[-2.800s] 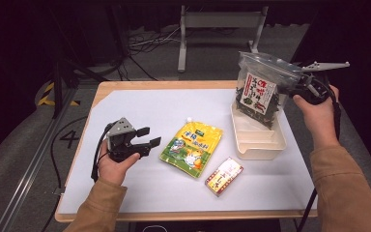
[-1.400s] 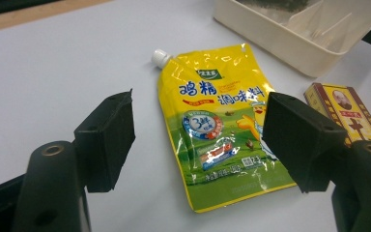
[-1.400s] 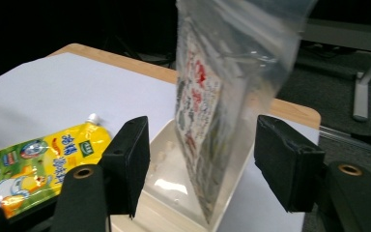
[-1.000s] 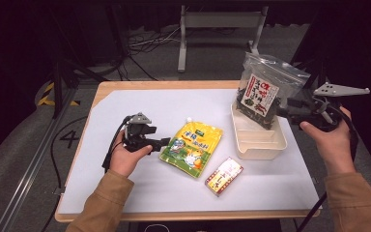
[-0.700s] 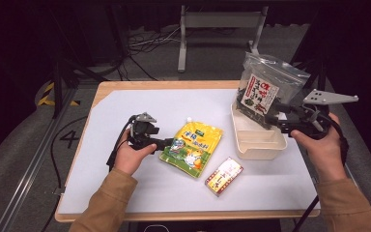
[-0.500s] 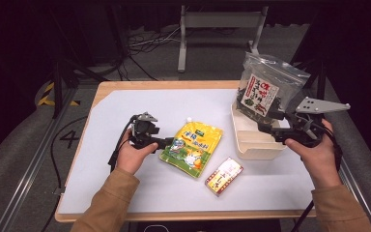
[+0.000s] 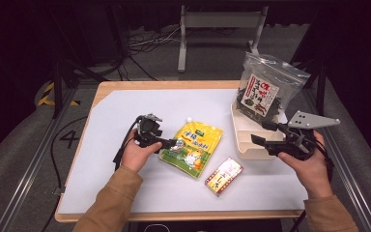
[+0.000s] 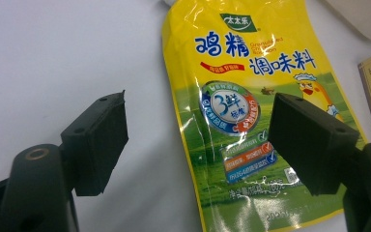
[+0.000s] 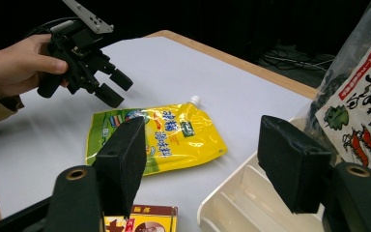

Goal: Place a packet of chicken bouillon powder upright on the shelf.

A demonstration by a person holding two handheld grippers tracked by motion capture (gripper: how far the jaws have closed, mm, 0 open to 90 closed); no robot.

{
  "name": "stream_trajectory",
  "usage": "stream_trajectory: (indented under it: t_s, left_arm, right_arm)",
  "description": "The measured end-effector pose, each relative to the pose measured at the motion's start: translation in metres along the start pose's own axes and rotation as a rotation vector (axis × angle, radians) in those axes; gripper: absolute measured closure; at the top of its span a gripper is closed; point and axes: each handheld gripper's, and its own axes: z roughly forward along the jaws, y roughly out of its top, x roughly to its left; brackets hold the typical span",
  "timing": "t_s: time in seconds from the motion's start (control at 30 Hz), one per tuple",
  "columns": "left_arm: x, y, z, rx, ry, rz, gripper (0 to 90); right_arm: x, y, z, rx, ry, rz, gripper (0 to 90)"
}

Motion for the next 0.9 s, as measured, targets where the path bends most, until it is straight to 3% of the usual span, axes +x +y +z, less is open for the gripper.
stream_trajectory:
  t_s: [0.23, 0.4, 0.63, 0.7, 0.77, 0.9]
  left_arm:
    - [-0.001, 0.000, 0.011, 0.058, -0.016, -0.008, 20.4]
    - [-0.002, -0.001, 0.015, 0.071, -0.023, -0.026, 20.1]
    - [-0.006, -0.002, 0.025, 0.108, -0.027, 0.000, 21.7]
    - [-0.007, -0.002, 0.027, 0.103, -0.046, -0.001, 22.2]
    - [-0.006, -0.004, 0.030, 0.105, -0.105, -0.025, 23.7]
    - [-0.010, -0.003, 0.030, 0.114, -0.084, -0.019, 23.1]
  right_arm:
    - [0.011, -0.014, 0.000, -0.008, 0.001, -0.008, 34.7]
    - [0.016, -0.017, 0.001, -0.007, 0.008, -0.009, 34.4]
    - [0.021, -0.017, 0.002, -0.008, 0.007, -0.027, 34.2]
    - [0.022, -0.017, 0.004, 0.006, -0.007, -0.038, 34.2]
    - [0.022, -0.018, 0.005, 0.011, -0.010, -0.040, 34.2]
    - [0.022, -0.018, 0.004, 0.008, -0.011, -0.036, 34.2]
